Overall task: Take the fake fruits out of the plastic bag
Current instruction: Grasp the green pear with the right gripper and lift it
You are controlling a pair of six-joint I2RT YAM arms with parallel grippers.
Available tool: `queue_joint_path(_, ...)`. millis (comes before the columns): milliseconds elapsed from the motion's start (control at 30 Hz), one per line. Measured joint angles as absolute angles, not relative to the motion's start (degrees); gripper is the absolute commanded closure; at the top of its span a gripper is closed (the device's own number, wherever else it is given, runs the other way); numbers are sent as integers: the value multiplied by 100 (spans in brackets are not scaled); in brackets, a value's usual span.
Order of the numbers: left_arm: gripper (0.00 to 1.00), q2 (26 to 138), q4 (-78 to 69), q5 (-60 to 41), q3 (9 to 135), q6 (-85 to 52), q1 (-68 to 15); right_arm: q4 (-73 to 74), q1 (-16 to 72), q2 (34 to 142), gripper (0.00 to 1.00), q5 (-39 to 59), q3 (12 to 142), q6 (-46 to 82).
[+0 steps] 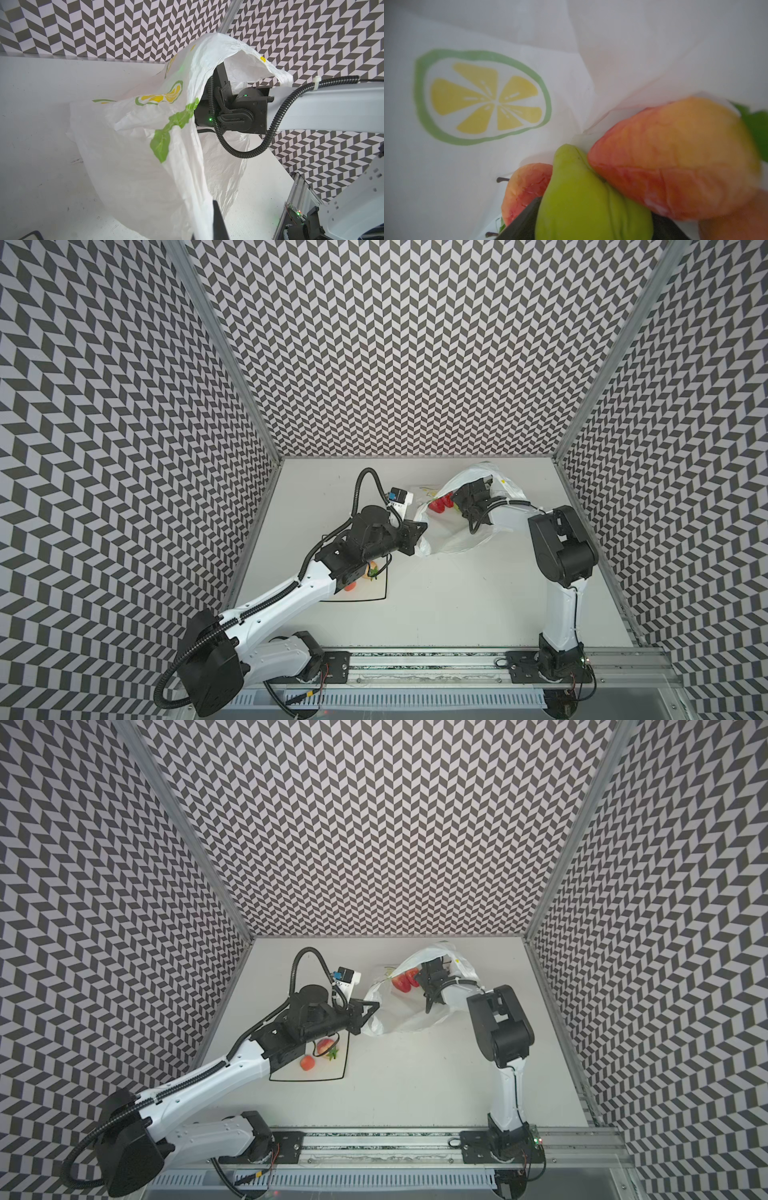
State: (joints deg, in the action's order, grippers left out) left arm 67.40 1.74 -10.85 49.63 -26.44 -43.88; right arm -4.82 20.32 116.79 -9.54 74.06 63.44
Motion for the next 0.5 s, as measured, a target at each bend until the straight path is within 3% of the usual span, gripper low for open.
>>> queue_joint_path(200,100,6740,176,-980,4963,-2646,-4386,-178,2034,11594,50,-762,7168,6202)
queue_joint_path(500,100,6801,161,-714,4967,-2633,-4386,126,2130,10573,50,-113,6077,5673)
